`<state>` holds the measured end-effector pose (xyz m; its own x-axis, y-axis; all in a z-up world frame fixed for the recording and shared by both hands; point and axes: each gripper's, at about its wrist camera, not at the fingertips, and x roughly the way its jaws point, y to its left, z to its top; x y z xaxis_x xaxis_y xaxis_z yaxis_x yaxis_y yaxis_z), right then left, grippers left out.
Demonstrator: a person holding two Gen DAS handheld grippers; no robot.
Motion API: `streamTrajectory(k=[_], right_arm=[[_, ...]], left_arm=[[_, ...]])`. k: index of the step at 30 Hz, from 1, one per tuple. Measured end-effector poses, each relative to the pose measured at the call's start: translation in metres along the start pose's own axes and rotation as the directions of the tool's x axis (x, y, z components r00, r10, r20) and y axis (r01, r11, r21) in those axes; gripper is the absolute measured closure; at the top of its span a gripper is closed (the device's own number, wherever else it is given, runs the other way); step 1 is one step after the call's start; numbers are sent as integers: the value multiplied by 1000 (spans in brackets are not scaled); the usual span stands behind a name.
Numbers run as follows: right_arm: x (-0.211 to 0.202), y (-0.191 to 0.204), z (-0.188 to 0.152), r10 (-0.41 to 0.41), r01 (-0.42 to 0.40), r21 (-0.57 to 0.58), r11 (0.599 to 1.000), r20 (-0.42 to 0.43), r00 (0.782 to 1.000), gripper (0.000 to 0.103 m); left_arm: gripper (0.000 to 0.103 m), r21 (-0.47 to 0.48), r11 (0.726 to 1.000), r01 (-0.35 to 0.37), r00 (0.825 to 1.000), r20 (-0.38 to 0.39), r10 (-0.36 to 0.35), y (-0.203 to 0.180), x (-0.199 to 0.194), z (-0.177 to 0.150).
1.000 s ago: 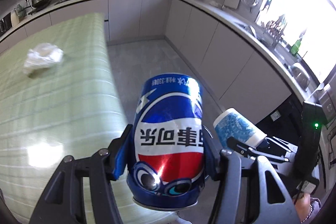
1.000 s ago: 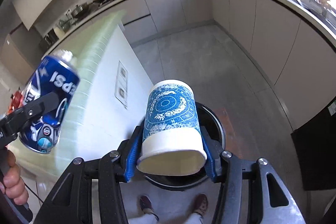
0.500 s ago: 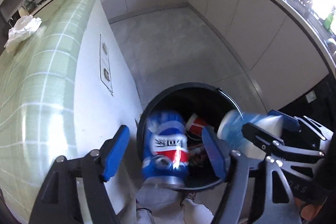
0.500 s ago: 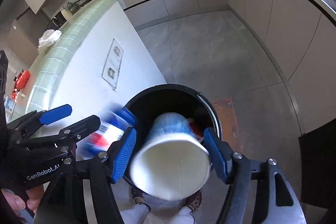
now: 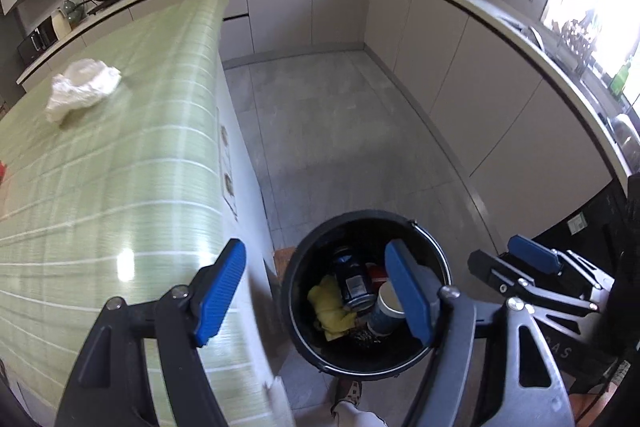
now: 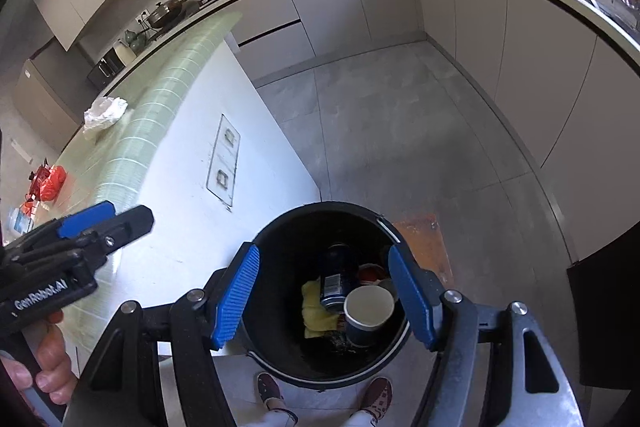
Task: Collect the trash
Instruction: 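Open both tools to drop the can and cup into the bin, then move both open tools back over the table toward the red bag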
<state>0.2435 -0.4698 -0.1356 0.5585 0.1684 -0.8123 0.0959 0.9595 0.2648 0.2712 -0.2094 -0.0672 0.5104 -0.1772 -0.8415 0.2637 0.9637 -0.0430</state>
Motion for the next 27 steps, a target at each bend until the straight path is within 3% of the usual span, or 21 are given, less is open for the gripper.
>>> streamTrajectory(k=[13, 20, 27], right_arm=[[-40, 96, 6, 5, -4, -13, 1000, 65, 998, 32], [-46, 182, 9, 37, -28, -71, 997, 125, 992, 26], [-25, 274, -1, 80, -65, -118, 991, 124, 989, 25]], left_arm=[[29, -26, 1000, 14, 998, 68, -12, 83, -60, -5], [29, -71, 997, -8, 994, 104, 15, 165, -87, -17], [29, -129, 990, -50, 991, 115, 65, 258, -102, -30]])
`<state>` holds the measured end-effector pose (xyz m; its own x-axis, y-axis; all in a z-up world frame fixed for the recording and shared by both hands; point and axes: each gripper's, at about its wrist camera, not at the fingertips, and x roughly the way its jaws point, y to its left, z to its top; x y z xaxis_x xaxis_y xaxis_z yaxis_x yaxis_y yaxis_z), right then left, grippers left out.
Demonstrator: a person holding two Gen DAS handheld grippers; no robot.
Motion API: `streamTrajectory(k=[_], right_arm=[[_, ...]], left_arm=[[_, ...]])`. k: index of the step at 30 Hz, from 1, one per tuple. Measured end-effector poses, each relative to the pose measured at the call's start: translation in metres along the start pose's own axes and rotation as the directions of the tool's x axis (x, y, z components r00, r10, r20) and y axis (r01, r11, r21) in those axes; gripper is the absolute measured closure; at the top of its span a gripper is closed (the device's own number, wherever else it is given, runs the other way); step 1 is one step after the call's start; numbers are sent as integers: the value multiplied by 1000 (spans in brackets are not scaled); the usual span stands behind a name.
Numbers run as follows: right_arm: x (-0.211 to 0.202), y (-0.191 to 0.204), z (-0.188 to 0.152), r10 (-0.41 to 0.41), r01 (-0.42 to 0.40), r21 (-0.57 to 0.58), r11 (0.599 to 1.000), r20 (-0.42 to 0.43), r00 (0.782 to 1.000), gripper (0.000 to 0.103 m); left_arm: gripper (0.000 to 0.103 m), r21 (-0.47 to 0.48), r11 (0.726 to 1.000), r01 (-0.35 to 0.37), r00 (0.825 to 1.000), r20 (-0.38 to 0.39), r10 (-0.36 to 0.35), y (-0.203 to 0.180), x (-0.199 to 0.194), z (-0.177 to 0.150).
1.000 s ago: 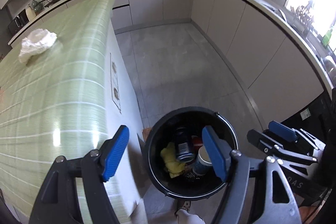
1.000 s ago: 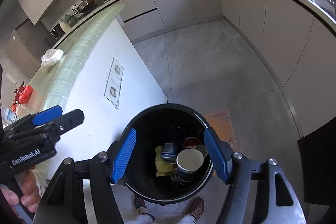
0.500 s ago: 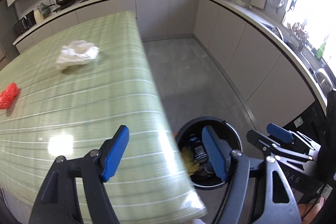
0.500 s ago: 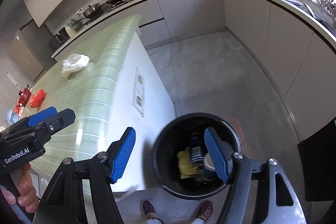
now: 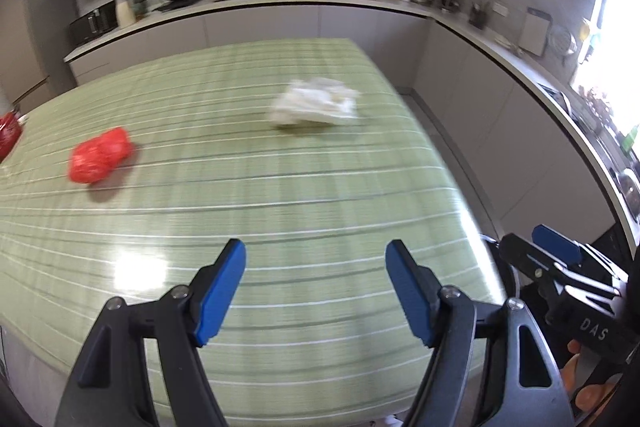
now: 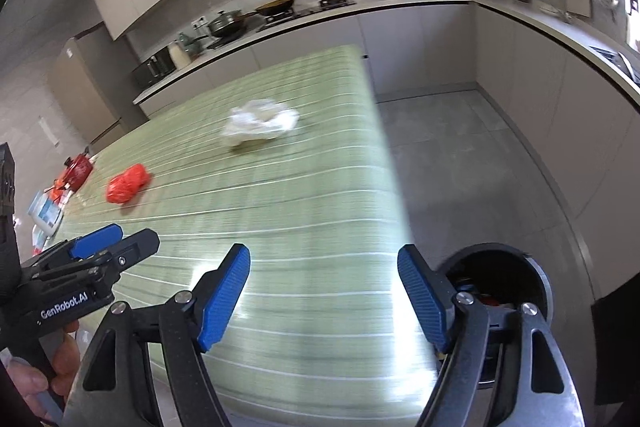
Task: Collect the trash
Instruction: 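Move both open tools back over the table toward the red bag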
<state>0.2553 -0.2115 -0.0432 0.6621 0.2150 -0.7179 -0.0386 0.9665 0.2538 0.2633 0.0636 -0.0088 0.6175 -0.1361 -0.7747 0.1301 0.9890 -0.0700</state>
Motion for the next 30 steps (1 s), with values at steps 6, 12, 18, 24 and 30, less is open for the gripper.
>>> streamTrajectory(k=[6, 12, 18, 24, 30], right_arm=[[18, 58, 0, 32, -32, -27, 999, -12, 999, 25], [43, 86, 16, 56, -58, -72, 996, -35, 998, 24], [77, 94, 46, 98, -102, -107, 989, -43, 994, 24], [108, 98, 75, 129, -135, -109, 985, -58, 990, 24], [136, 100, 93, 114, -121, -98, 988, -73, 991, 24]], left_arm=[[28, -26, 998, -54, 998, 12, 54, 54, -3, 6], [28, -94, 992, -84, 996, 9, 85, 95, 10, 18], [28, -138, 981, -139, 990, 16, 143, 121, 27, 39], [28, -170, 966, -197, 979, 18, 202, 141, 41, 58], [28, -189, 958, -213, 976, 3, 218, 166, 56, 69]])
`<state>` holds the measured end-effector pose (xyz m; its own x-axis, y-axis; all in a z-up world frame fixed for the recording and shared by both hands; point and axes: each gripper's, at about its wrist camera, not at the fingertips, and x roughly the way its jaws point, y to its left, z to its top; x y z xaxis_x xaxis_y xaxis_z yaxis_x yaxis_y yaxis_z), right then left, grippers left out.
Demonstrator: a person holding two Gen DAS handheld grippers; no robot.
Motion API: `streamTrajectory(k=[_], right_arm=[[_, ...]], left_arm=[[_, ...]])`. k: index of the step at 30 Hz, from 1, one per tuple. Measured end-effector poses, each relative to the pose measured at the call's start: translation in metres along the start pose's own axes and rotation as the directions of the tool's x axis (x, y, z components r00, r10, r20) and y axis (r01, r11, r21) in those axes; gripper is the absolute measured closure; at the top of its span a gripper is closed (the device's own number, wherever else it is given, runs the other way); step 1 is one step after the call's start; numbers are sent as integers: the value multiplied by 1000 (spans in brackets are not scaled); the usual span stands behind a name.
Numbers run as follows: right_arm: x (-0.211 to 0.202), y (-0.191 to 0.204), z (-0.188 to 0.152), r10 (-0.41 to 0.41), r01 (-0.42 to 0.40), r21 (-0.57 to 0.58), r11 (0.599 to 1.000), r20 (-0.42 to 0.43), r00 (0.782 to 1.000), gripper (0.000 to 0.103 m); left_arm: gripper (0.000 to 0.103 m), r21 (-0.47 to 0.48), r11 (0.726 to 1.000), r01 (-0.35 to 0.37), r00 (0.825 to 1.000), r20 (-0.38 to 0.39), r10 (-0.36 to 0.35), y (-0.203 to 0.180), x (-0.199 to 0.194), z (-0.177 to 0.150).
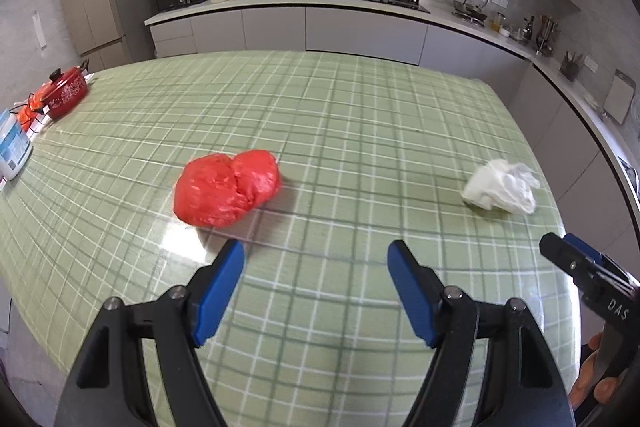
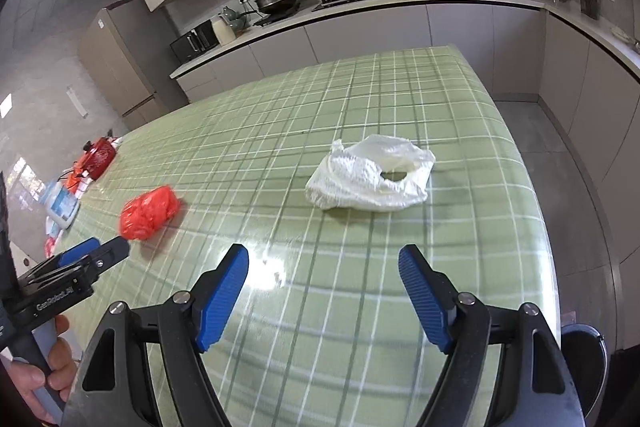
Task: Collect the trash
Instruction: 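Move both open tools back over the table toward the red bag, then grasp the red plastic bag with the left tool while the right tool grasps the white bag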
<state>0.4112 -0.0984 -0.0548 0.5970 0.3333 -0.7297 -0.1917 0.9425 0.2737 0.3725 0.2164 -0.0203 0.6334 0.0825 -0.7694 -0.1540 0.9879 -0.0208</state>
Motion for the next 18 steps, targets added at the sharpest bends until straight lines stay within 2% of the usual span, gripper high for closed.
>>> streamTrajectory(k=[10, 14, 18], right_arm=[[51, -2, 42, -96, 96, 31, 995, -6, 995, 24], [77, -5, 51, -100, 102, 44, 994, -47, 994, 24], [92, 5, 45, -76, 79, 33, 996, -90, 993, 24]], left_arm=[[28, -12, 1000, 11, 1000, -18, -11, 40, 35, 31], [28, -24, 1000, -6, 1000, -26, 5, 55, 46, 41], [28, -31, 999, -24, 999, -35, 23, 68, 59, 46]])
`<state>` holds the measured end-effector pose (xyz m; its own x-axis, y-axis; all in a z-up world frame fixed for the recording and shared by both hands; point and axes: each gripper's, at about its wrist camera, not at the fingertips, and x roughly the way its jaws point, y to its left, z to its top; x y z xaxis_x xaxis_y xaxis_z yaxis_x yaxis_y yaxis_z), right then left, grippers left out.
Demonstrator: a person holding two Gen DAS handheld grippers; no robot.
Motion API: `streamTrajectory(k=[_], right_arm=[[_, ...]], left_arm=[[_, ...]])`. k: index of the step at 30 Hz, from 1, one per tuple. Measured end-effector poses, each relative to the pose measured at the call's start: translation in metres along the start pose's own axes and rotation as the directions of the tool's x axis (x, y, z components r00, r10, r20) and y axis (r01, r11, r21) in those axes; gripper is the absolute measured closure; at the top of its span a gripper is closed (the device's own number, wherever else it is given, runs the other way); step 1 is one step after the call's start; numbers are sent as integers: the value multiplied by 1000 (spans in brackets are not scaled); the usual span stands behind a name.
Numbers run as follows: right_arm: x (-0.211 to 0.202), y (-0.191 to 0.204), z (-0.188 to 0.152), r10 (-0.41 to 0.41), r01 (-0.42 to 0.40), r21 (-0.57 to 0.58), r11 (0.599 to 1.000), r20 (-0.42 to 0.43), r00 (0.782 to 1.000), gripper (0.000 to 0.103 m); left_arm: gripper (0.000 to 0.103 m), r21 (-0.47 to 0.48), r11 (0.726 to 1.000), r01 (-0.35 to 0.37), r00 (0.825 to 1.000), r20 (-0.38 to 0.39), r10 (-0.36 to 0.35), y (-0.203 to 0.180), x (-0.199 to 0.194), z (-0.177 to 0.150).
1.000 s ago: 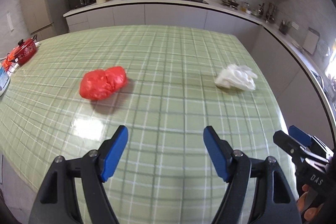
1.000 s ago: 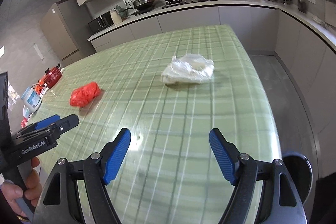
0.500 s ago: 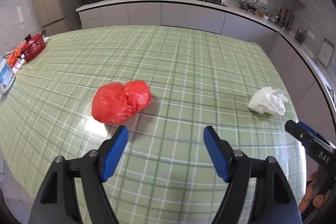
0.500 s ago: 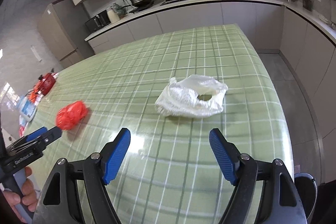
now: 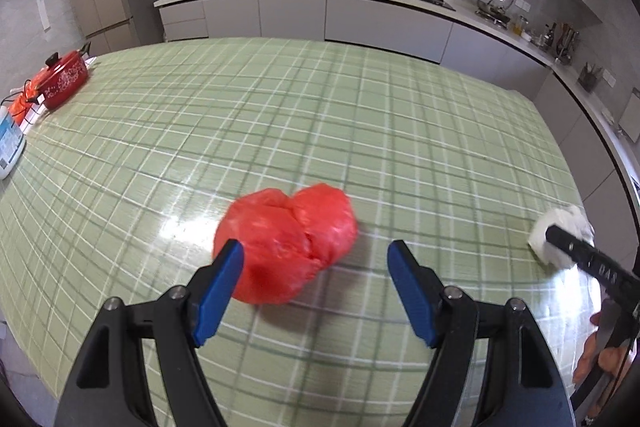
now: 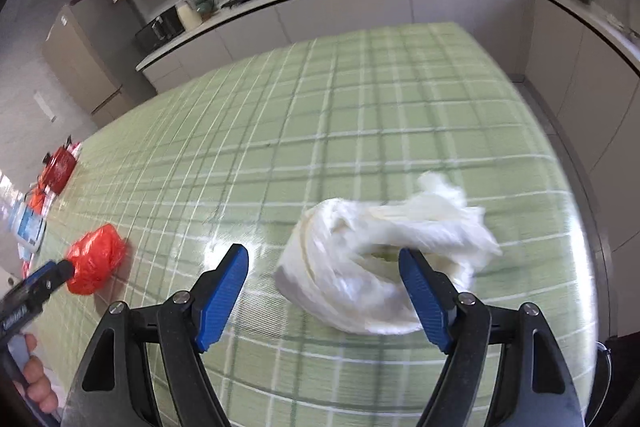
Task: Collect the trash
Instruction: 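Grasp the red plastic bag with the left tool while the right tool grasps the white bag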
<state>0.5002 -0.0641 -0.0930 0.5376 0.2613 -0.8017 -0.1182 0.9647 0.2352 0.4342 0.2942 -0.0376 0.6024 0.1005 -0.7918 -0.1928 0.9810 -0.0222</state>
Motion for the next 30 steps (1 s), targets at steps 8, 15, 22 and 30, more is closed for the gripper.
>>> streamTrajectory(k=[8, 15, 22, 30], right_arm=[[6, 32, -18, 13, -14, -68, 998, -8, 1000, 66], [-1, 65, -25, 57, -57, -101, 993, -7, 998, 80], [1, 85, -34, 43, -45, -110, 993, -19, 999, 80], [6, 91, -41, 2, -5, -100, 995, -27, 1000, 80]], left_arm=[[28, -1, 1000, 3, 1000, -28, -3, 17, 21, 7], [28, 35, 999, 16, 999, -41, -14, 18, 30, 11], [27, 87, 996, 32, 998, -63, -26, 16, 46, 12], [40, 128, 989, 68, 997, -55, -61, 13, 55, 3]])
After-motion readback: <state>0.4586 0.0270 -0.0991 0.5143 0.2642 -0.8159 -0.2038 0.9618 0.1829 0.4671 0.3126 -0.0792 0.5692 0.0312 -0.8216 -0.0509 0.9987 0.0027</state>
